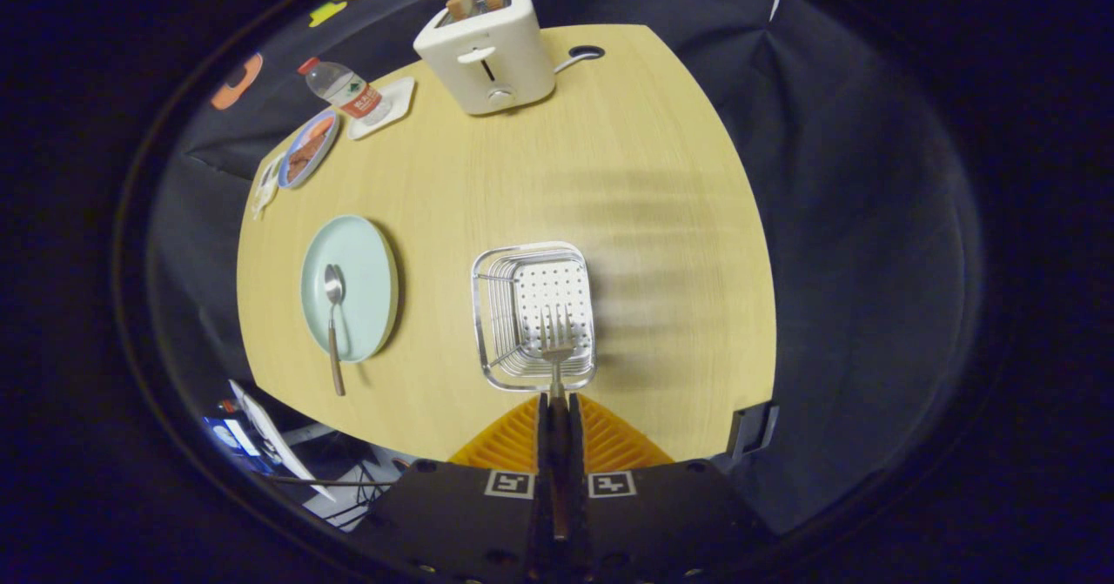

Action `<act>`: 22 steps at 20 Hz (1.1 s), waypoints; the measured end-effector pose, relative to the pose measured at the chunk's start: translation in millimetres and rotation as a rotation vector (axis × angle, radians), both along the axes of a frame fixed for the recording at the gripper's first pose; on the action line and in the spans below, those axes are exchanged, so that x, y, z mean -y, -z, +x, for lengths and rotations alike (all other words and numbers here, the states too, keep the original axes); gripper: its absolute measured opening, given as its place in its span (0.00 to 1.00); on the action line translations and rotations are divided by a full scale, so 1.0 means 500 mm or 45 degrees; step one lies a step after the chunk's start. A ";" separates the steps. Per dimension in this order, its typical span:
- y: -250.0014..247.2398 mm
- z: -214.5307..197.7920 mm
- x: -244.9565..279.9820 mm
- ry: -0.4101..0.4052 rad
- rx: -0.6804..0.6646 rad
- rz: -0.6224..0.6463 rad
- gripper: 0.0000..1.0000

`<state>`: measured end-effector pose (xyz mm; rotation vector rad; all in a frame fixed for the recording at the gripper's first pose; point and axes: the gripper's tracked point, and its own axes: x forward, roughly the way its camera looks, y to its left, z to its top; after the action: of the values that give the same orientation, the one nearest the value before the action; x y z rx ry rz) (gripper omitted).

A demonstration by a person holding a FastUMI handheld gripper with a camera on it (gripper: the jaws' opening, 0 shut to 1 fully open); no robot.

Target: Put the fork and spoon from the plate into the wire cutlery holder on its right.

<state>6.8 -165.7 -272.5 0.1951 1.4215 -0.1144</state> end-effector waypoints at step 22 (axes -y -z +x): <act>-0.079 0.089 -0.438 -0.265 0.874 0.004 0.91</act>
<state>51.4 53.3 -232.9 0.0738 0.7502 0.1197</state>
